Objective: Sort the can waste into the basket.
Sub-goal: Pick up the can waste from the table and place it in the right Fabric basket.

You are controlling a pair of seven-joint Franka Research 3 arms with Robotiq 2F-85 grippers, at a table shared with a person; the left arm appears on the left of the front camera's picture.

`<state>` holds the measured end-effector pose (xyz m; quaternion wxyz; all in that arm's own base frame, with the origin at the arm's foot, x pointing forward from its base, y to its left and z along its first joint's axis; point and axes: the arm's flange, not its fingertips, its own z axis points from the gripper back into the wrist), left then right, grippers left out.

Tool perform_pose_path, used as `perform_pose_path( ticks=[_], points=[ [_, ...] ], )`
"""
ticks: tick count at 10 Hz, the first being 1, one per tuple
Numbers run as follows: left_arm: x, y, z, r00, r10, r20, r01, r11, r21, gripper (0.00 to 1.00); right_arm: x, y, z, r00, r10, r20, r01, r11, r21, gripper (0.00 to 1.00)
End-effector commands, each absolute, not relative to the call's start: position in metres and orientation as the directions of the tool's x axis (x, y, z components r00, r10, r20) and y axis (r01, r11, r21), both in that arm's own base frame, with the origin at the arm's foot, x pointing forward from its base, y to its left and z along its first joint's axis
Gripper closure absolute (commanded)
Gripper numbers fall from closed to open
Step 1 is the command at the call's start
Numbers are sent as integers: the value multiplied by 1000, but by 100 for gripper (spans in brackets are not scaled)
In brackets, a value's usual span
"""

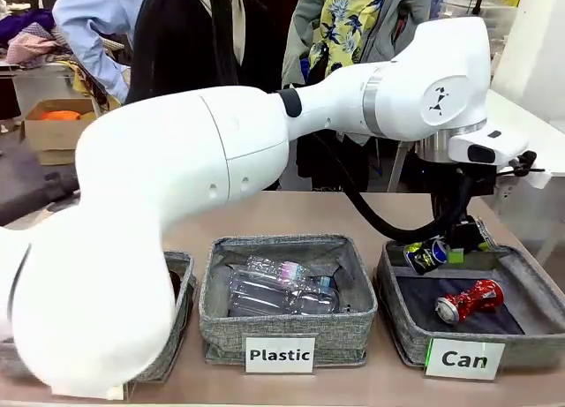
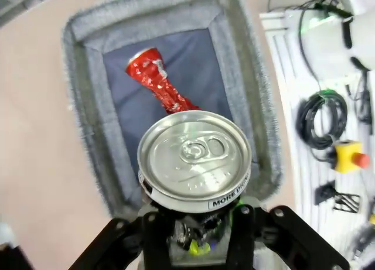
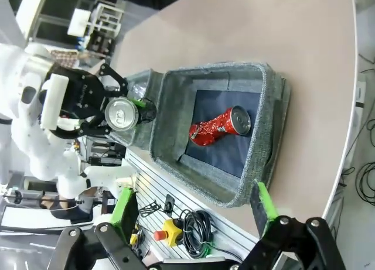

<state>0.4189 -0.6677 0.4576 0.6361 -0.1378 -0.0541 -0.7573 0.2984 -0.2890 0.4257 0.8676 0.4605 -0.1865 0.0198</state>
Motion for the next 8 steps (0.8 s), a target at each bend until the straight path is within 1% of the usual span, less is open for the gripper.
perform_pose_path(
  ticks=[1, 2, 3, 4, 5, 8],
  points=[
    [458, -715, 469, -168, -952, 256, 979, -192, -70, 59, 296, -289, 430, 929, -126, 348, -213, 589, 780, 0],
    [457, -714, 469, -182, -949, 258, 977, -204, -60, 59, 296, -289, 430, 929, -126, 348, -213, 589, 780, 0],
    [456, -714, 469, -204, -943, 263, 973, -225, -52, 25, 296, -289, 430, 929, -126, 348, -213, 589, 780, 0],
    [454, -713, 468, -207, -945, 255, 972, -227, -55, 2, 296, -289, 430, 929, -126, 348, -213, 589, 780, 0],
    [452, -712, 468, -209, -944, 254, 972, -229, -52, 0, 296, -289, 430, 929, -126, 348, -213, 589, 780, 0],
    [452, -706, 469, -204, -945, 254, 973, -224, -51, 0, 296, -289, 430, 929, -126, 348, -213, 589, 780, 0]
  ],
)
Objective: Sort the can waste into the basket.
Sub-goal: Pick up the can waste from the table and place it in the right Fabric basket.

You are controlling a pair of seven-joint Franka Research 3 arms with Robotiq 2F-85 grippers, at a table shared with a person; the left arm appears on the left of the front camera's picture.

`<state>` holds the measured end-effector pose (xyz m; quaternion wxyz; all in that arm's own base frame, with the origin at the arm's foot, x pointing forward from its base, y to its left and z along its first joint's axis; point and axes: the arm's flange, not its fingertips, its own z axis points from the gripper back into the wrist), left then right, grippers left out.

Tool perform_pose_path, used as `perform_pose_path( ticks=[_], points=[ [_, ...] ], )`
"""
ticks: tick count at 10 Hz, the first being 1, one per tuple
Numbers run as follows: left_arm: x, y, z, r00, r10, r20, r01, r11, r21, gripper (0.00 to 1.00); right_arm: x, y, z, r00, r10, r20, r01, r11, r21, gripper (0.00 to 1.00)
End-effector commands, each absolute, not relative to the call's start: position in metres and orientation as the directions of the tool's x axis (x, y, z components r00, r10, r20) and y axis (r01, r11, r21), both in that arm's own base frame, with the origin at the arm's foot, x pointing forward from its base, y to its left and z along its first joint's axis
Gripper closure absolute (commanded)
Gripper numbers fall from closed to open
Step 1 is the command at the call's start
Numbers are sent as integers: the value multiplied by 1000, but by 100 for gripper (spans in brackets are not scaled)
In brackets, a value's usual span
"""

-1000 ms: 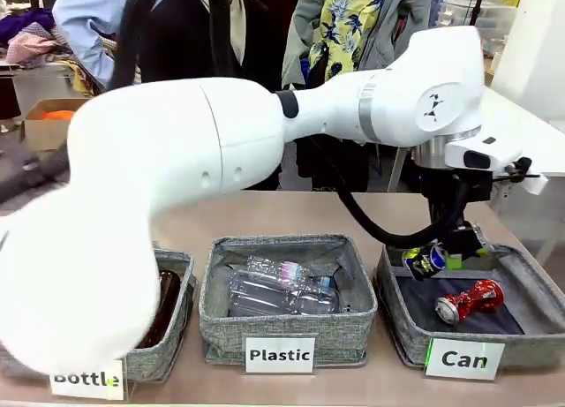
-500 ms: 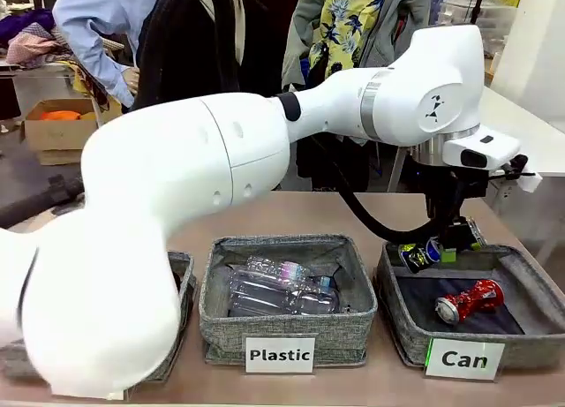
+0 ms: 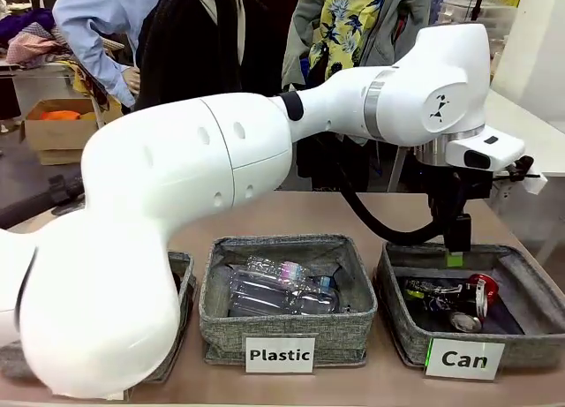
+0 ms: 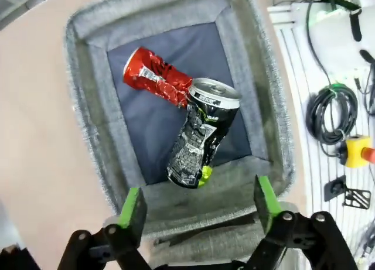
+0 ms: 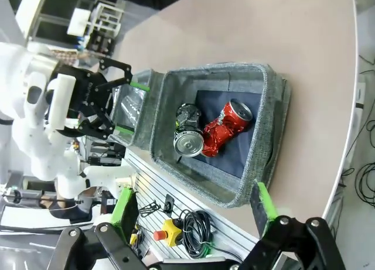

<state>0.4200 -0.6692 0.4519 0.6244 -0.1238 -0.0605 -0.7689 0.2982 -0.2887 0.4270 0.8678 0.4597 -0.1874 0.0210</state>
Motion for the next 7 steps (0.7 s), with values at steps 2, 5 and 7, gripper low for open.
perform_pose_path(
  ticks=[2, 5, 7],
  points=[
    [455, -688, 475, -170, -951, 260, 977, -196, -80, 0, 298, -289, 427, 929, -136, 345, -209, 576, 790, 0],
    [451, -607, 489, -58, -982, 182, 961, -104, -256, 0, 342, -250, 455, 928, -111, 356, -234, 570, 787, 0],
    [440, -528, 486, 47, -998, 45, 911, 25, -411, 0, 388, -197, 474, 906, -106, 411, -281, 577, 767, 0]
  ],
)
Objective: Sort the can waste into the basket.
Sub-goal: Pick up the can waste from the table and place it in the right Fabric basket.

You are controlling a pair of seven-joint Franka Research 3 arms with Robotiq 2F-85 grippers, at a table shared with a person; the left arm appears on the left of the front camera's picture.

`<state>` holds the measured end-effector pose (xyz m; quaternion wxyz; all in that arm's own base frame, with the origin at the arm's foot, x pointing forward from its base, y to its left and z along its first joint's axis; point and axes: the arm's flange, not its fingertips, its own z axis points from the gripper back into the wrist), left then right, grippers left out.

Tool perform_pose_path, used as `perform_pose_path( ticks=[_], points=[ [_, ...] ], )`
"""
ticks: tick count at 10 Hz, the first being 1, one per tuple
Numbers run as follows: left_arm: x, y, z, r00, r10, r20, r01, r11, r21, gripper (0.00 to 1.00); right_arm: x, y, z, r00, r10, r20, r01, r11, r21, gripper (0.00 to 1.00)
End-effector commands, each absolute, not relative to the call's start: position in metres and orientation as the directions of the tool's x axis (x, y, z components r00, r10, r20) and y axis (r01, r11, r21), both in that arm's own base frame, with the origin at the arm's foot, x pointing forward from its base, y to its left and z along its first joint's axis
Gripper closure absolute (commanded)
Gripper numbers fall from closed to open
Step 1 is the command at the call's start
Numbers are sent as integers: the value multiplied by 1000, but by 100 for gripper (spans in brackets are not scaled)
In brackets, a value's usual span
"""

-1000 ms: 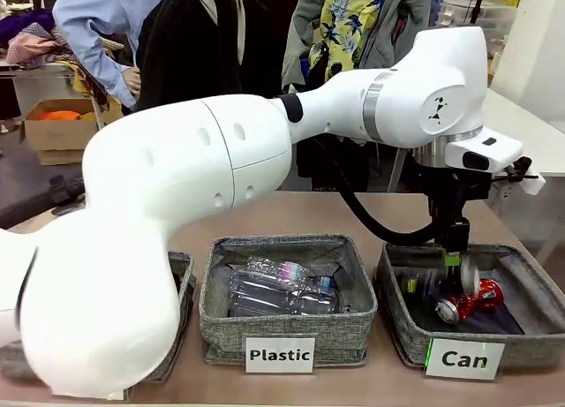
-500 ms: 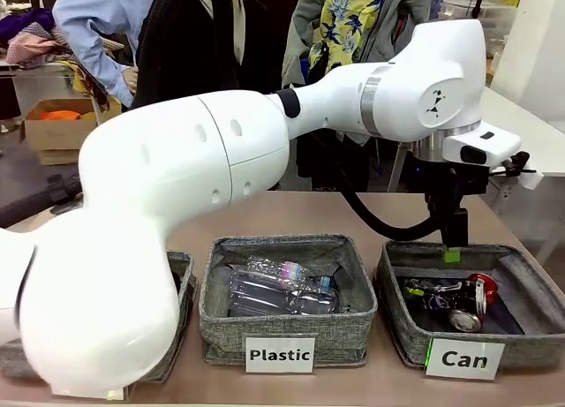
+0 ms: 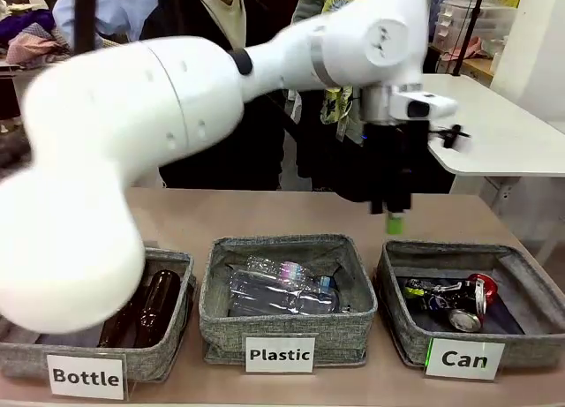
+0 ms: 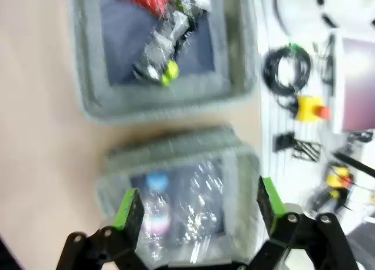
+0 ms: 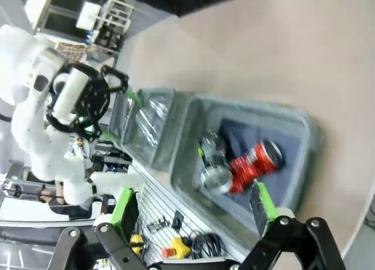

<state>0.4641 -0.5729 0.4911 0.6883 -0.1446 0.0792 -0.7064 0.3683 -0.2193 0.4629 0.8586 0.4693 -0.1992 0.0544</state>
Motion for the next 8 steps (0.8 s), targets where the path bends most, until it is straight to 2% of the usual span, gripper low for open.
perform_pose_path(
  ticks=[1, 3, 5, 7, 8],
  points=[
    [433, -487, 487, 93, -996, -1, 878, 83, -472, 0, 400, -169, 484, 893, -56, 446, -332, 589, 737, 0],
    [422, -402, 476, 228, -968, -106, 775, 246, -583, 0, 418, -120, 499, 879, 61, 472, -422, 559, 714, 0],
    [413, -318, 458, 354, -928, -121, 626, 331, -706, 0, 433, -84, 502, 884, 115, 454, -449, 485, 751, 0],
    [409, -247, 463, 513, -858, 28, 592, 330, -735, 0, 439, -56, 499, 893, 153, 423, -448, 388, 805, 0],
    [412, -212, 474, 593, -787, 168, 612, 306, -729, 0, 442, -40, 495, 905, 161, 393, -425, 321, 847, 0]
  ],
)
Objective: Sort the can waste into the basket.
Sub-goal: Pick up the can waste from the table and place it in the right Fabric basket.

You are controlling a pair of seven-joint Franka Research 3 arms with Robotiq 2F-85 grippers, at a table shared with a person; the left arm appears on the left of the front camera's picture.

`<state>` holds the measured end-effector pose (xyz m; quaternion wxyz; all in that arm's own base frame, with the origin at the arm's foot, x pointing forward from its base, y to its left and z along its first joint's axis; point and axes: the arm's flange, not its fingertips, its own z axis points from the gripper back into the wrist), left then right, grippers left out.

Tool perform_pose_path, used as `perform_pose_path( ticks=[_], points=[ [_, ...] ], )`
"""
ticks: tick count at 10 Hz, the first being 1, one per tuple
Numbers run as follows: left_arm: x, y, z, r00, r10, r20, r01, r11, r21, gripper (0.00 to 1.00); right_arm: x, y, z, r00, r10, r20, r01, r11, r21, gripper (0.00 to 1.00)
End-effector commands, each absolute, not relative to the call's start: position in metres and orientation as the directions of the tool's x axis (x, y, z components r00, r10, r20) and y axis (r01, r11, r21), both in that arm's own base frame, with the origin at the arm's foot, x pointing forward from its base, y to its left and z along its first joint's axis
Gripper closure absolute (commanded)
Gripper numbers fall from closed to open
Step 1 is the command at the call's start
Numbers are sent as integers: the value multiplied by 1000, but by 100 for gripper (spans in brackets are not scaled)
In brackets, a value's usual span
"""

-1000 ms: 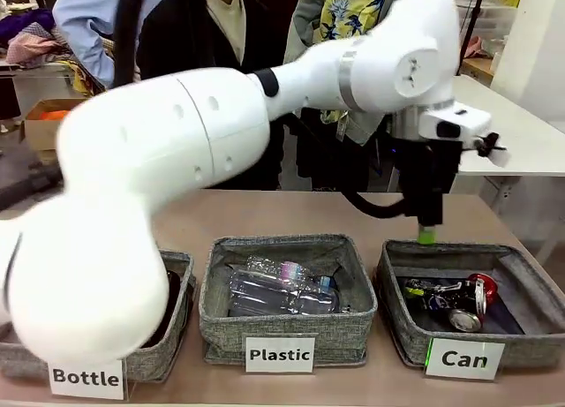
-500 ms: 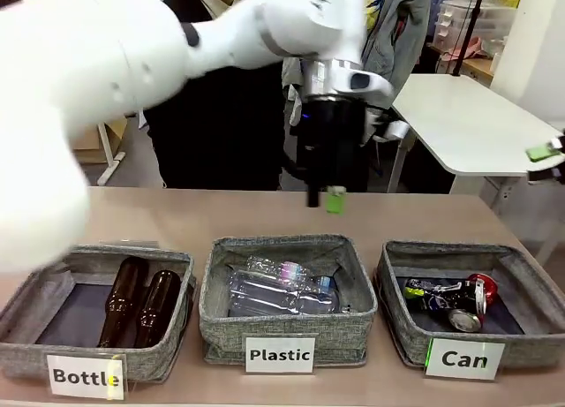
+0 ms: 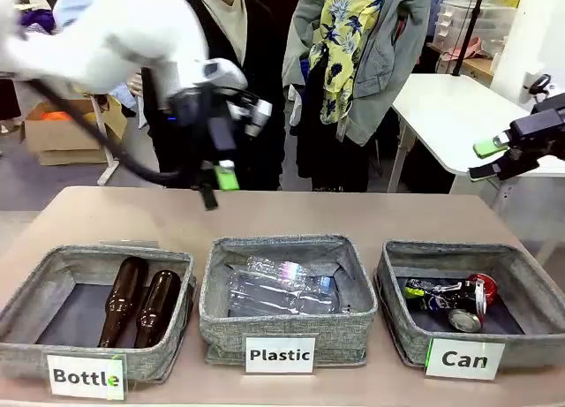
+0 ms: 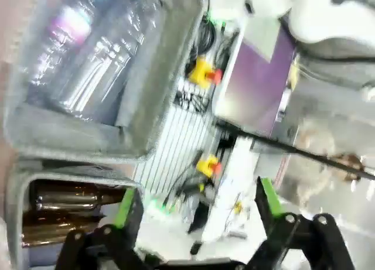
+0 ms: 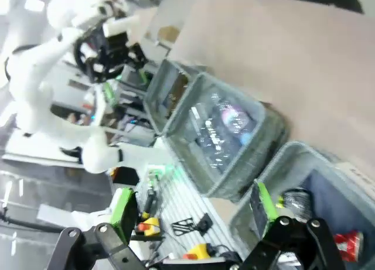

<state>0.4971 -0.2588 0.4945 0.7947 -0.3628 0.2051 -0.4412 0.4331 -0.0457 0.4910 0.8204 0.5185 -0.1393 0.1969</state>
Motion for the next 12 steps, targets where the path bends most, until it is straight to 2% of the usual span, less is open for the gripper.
perform_pose_path(
  ticks=[1, 2, 3, 4, 5, 6, 7, 9, 10, 12],
  points=[
    [410, -170, 484, 666, -669, 330, 634, 275, -722, 0, 445, -17, 484, 921, 169, 352, -389, 319, 864, 0],
    [406, -136, 488, 727, -541, 423, 635, 296, -713, 0, 448, 6, 469, 938, 155, 310, -345, 347, 872, 0],
    [399, -113, 489, 736, -435, 518, 650, 241, -721, 0, 448, 24, 457, 951, 138, 277, -309, 358, 881, 0],
    [394, -89, 484, 727, -278, 628, 686, 262, -679, 0, 445, 44, 447, 973, 100, 209, -231, 347, 909, 0],
    [389, -71, 472, 723, -138, 677, 685, 277, -674, 0, 438, 61, 440, 989, 57, 138, -149, 310, 939, 0],
    [386, -55, 451, 709, -35, 704, 688, 250, -681, 0, 431, 74, 434, 999, -13, 46, -41, 275, 961, 0],
    [385, -41, 426, 710, 66, 701, 673, 232, -703, 0, 426, 73, 430, 1000, -30, 1, 7, 271, 963, 0],
    [386, -17, 386, 713, 220, 666, 619, 249, -745, 0, 429, 51, 423, 997, -50, -57, 71, 327, 942, 0],
    [382, -24, 422, 750, 105, 653, 613, 264, -745, 0, 430, 70, 418, 1000, 30, -2, -7, 291, 957, 0],
    [382, -24, 422, 750, 105, 653, 613, 264, -745, 0, 430, 70, 418, 1000, 30, -2, -7, 291, 957, 0]
  ],
)
